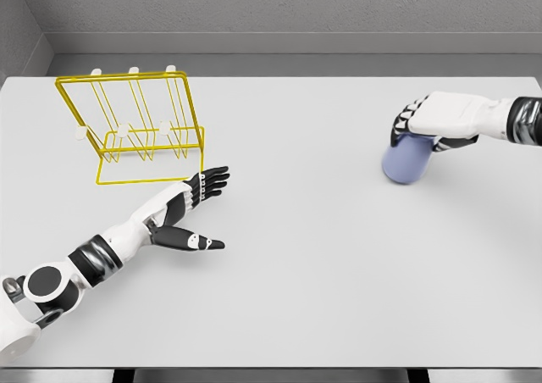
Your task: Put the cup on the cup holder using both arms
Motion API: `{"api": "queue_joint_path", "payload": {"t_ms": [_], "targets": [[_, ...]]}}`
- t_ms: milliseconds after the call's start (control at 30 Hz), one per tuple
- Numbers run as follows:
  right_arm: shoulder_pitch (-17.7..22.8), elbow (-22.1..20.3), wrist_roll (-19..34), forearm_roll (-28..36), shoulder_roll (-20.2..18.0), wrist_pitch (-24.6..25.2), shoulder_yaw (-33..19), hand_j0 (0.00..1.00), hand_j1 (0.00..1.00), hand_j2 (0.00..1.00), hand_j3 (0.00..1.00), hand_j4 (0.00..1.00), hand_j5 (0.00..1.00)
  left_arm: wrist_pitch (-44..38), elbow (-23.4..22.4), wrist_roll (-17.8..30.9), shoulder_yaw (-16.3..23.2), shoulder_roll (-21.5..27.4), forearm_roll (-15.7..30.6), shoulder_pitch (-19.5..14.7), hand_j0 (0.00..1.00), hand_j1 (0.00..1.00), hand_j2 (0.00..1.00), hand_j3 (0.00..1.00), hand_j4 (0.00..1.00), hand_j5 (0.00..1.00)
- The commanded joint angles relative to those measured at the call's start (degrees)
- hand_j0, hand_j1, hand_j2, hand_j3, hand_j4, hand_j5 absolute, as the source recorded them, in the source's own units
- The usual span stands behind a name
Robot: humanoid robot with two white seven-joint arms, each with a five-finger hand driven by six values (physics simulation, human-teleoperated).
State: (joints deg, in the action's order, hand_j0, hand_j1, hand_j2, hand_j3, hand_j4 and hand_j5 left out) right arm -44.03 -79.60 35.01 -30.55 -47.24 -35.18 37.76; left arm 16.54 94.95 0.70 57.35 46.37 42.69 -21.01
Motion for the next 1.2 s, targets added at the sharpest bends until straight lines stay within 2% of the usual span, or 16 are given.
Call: {"api": "queue_joint_path", "payload": {"t_ms": [0, 200, 233, 600, 833, 900, 1167], "targets": [[0.00, -2.92, -0.01, 0.32, -0.75, 0.18, -0.05, 0.60, 0.60, 0.60, 0.60, 0.60, 0.60, 0.07, 0.15, 0.00, -0.04, 0.13, 0.03, 0.00, 1.00, 1.00, 1.00, 1.00, 1.00, 1.00], [1.06, -11.62, -0.01, 0.05, -2.86, 0.18, 0.21, 0.60, 0.60, 0.60, 0.60, 0.60, 0.60, 0.25, 0.15, 0.00, -0.13, 0.30, 0.03, -0.09, 1.00, 1.00, 1.00, 1.00, 1.00, 1.00], [1.32, -12.41, -0.01, 0.23, -2.95, 0.18, 0.21, 0.56, 0.56, 0.56, 0.56, 0.56, 0.56, 0.25, 0.15, 0.00, -0.13, 0.30, 0.03, -0.09, 1.00, 1.00, 1.00, 1.00, 1.00, 1.00], [3.25, -21.38, -0.01, -0.12, -2.86, 0.18, 0.39, 0.56, 0.56, 0.56, 0.56, 0.56, 0.56, 0.25, 0.24, 0.00, -0.13, 0.48, 0.03, -0.26, 1.00, 1.00, 1.00, 1.00, 1.00, 1.00], [3.43, -21.56, -0.01, -0.03, -1.01, 0.18, 0.48, 0.56, 0.56, 0.56, 0.56, 0.56, 0.56, 0.25, 0.33, 0.00, -0.13, 0.57, 0.03, -0.26, 1.00, 1.00, 1.00, 1.00, 1.00, 1.00], [3.78, -21.56, -0.01, -0.38, 1.36, 0.18, 0.48, 0.56, 0.56, 0.56, 0.56, 0.56, 0.56, 0.25, 0.33, 0.00, -0.13, 0.57, 0.03, -0.26, 1.00, 1.00, 1.00, 1.00, 1.00, 1.00], [4.31, -21.56, -0.01, -0.38, 5.31, 0.18, 0.56, 0.56, 0.56, 0.56, 0.56, 0.56, 0.56, 0.25, 0.15, 0.00, -0.22, 0.57, 0.03, -0.26, 1.00, 1.00, 1.00, 1.00, 1.00, 1.00]]}}
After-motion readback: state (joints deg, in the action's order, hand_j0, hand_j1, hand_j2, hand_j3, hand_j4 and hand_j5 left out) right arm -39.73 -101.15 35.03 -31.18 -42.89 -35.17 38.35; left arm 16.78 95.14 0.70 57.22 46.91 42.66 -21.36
